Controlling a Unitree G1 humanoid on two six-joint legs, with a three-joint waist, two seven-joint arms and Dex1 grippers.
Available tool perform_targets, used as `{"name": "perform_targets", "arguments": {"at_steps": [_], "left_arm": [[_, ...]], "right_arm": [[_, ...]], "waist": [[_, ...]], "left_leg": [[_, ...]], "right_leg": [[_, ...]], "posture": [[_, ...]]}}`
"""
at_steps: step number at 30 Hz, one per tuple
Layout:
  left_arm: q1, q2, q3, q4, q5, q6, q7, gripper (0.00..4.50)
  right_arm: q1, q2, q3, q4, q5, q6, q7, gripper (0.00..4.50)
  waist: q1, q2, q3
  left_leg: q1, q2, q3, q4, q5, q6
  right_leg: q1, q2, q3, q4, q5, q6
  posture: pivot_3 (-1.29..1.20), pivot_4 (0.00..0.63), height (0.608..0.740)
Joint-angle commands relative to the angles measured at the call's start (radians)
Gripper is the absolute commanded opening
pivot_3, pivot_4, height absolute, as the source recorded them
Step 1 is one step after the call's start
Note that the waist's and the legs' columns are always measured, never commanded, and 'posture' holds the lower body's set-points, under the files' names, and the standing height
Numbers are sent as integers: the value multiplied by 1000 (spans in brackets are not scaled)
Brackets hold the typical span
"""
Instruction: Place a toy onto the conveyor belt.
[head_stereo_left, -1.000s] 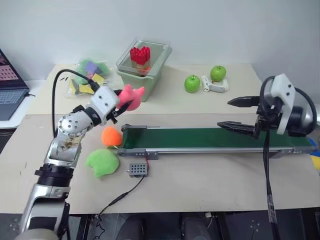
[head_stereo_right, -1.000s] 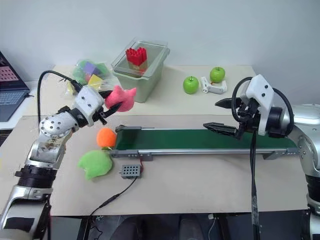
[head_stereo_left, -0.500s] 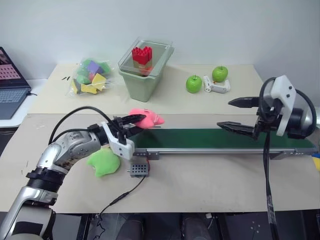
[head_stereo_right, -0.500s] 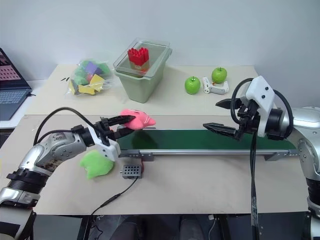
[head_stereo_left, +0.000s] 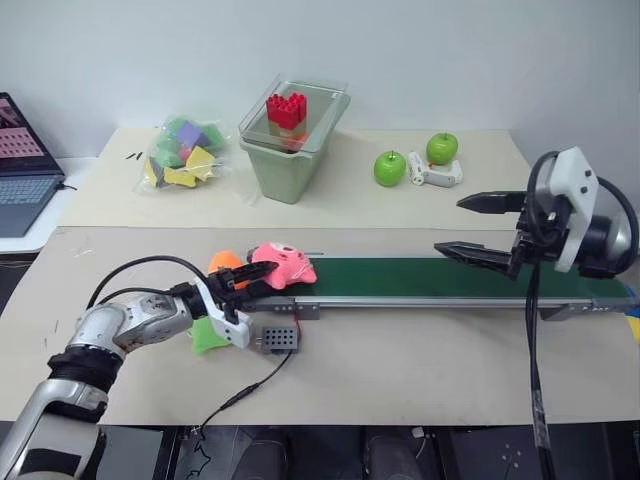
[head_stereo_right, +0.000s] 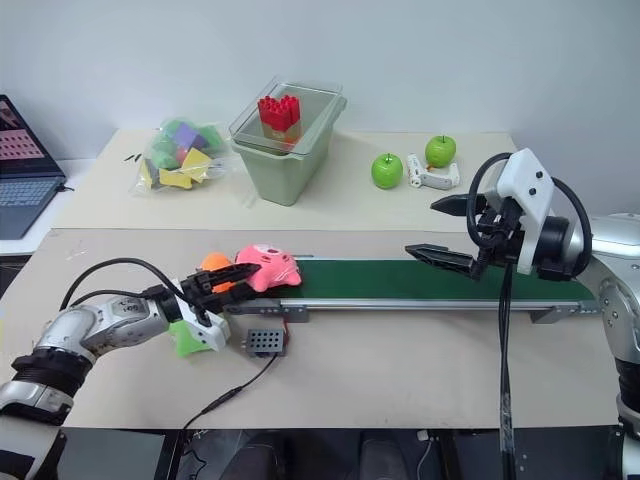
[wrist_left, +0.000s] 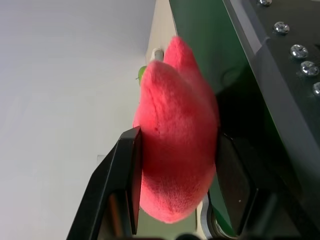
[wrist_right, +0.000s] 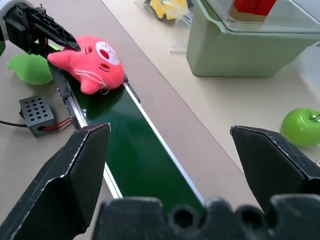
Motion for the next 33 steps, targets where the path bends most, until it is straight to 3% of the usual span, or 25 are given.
{"name": "perform_targets", "arguments": {"at_steps": [1,4,9,17,18,19,21,22,24,28,33], "left_arm": [[-21,20,-35,30,36,-16,68,2184],[-30,25,-56,47,45,-19,94,2814],[-31,56,-64,60,32,-31,120,4461],[-7,146,-7,76,-119,-45,76,4461],[-7,152,-8,102,-185,-45,23,4461],[-2,137,-5,145,-364,11,-138,4461],[60,73,61,57,-931,489,-713,4461],[76,71,82,-5,-1089,662,-879,4461],[97,111,123,-176,-1296,1042,-1055,4461],[132,189,249,-463,-1549,1378,-1166,4461],[82,195,306,-602,-1598,1478,-1211,4461]], "right_arm": [[-3,-18,-44,-24,11,4,-2,4500],[-5,-18,-41,-23,10,5,-3,4500],[-2,-20,-43,-22,9,5,-2,4500],[-4,-18,-39,-11,3,-3,2,4500],[-4,-18,-40,-8,2,-5,4,4500],[-3,-19,-41,-7,2,-6,5,4500],[5,-19,-46,-2,-2,-11,6,4500],[11,-20,-50,-2,-2,-11,5,4500],[29,-23,-60,-7,-4,-9,3,4500],[90,-26,-88,-24,-17,-20,-11,4500],[129,-9,-128,-55,24,-1,-19,4500]], "waist": [[-1,0,0],[-2,0,0],[-2,1,-1],[-7,1,-1],[-6,1,-1],[-5,1,-1],[-4,3,-1],[-3,3,-1],[-7,3,-1],[-16,2,0],[-18,2,0]], "left_leg": [[0,0,0,0,0,0],[0,0,0,0,0,0],[1,0,0,0,0,0],[2,0,0,0,0,0],[1,0,0,0,0,0],[1,0,0,0,0,0],[1,0,0,0,0,0],[1,0,0,0,0,0],[0,1,-1,1,0,0],[0,1,-3,3,-1,2],[2,1,-2,3,-1,2]], "right_leg": [[0,0,0,0,0,0],[0,0,0,0,0,0],[0,0,0,2,0,0],[0,0,1,3,0,0],[0,0,0,3,0,0],[-1,0,0,3,0,0],[-1,0,0,3,0,0],[0,0,0,3,0,0],[-1,0,-1,4,0,0],[0,1,-1,3,0,0],[2,1,0,4,0,0]], "posture": [[0,150,740],[0,150,740],[0,150,740],[0,150,740],[0,150,740],[0,150,740],[0,150,740],[0,150,740],[0,150,740],[0,150,740],[0,150,740]]}}
